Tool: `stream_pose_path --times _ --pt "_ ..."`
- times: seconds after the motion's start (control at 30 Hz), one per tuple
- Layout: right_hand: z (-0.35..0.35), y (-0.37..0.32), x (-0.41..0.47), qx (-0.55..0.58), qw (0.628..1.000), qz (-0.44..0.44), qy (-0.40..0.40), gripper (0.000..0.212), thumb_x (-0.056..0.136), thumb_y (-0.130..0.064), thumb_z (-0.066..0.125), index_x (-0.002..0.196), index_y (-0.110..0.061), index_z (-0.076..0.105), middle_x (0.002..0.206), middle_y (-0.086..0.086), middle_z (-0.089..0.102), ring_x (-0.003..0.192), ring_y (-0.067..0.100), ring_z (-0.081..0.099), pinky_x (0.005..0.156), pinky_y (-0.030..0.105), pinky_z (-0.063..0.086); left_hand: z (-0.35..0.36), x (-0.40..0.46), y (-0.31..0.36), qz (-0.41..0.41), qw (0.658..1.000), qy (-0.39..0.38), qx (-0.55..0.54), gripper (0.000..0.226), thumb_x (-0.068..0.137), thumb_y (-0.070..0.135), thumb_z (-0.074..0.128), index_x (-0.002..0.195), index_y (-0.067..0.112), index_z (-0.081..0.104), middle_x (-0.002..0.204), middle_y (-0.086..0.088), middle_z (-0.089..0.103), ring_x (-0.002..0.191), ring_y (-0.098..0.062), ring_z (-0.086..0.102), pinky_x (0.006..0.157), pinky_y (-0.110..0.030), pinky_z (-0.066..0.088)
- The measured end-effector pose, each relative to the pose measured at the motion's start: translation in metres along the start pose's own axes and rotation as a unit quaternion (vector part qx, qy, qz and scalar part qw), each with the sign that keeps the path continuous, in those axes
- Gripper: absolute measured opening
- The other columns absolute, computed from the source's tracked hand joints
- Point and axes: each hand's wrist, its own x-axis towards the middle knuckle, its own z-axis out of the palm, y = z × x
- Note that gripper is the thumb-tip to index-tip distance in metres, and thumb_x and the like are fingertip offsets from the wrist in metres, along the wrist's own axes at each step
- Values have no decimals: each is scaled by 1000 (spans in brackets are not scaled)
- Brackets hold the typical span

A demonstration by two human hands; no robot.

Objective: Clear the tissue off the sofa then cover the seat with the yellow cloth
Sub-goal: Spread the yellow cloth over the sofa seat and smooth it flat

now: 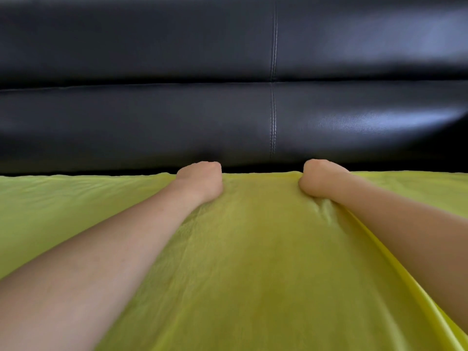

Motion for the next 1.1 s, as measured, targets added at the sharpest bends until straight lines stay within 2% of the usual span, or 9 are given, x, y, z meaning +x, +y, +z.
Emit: stream_pose_path --times 0.23,0.3,0.47,0.57,0.67,0.73,0.83,0.93,1.1 --pt "8 -7 11 -20 997 27 66 14 86 -1 44 75 -10 45 78 4 48 76 27 51 66 32 40 -1 19 6 20 998 -8 64 9 89 7 42 94 14 45 100 -4 42 101 -27 46 81 -35 36" --pt "9 -7 15 -15 996 30 83 9 87 -1 43 83 -10 44 81 5 46 78 28 50 67 33 39 1 24 6 9 999 1 51 9 89 7 44 93 14 46 99 -4 43 98 -27 48 78 -35 38" --pt "7 -9 19 -27 998 24 59 12 85 -7 46 75 -11 47 85 6 54 74 26 52 64 30 38 10 30 -2 -6 1000 7 -22 16 83 0 42 76 12 50 86 -3 54 77 -24 54 60 -32 38" --pt "5 -16 16 -36 994 -43 89 20 93 -22 43 106 -11 53 115 10 53 106 33 52 82 37 41 5 24 -21 -17 994 41 -101 20 79 2 39 83 7 57 87 -6 59 74 -25 53 62 -35 42" --pt "9 -32 10 -8 990 -133 39 44 98 -44 35 136 -23 46 140 6 44 127 30 42 103 43 32 8 19 -46 -51 990 36 -126 28 94 21 33 102 14 60 113 -1 62 100 -27 57 92 -42 48" --pt "15 -41 6 14 986 -165 -27 54 98 -54 29 146 -29 34 151 0 33 137 27 33 111 45 25 19 17 -60 -63 993 -72 -73 52 98 47 17 131 25 52 142 0 46 130 -30 42 109 -45 34" --pt "22 -41 7 38 981 -167 -87 61 97 -61 23 151 -33 25 159 -6 20 146 22 19 118 45 15 28 15 -73 -77 986 -127 -71 85 72 78 1 147 49 26 161 8 17 149 -25 10 118 -53 12" --pt "21 -28 10 59 980 -155 -109 61 97 -62 24 151 -35 22 160 -8 15 148 17 13 120 42 11 21 12 -69 -87 979 -155 -94 67 92 70 12 153 43 19 163 9 7 150 -28 1 120 -48 5" --pt "14 -22 2 58 988 -132 -58 57 101 -49 30 151 -23 27 159 -2 21 146 19 20 118 38 17 6 -9 -29 -53 992 -29 -113 51 99 50 22 136 27 48 148 2 30 131 -29 34 107 -49 32"
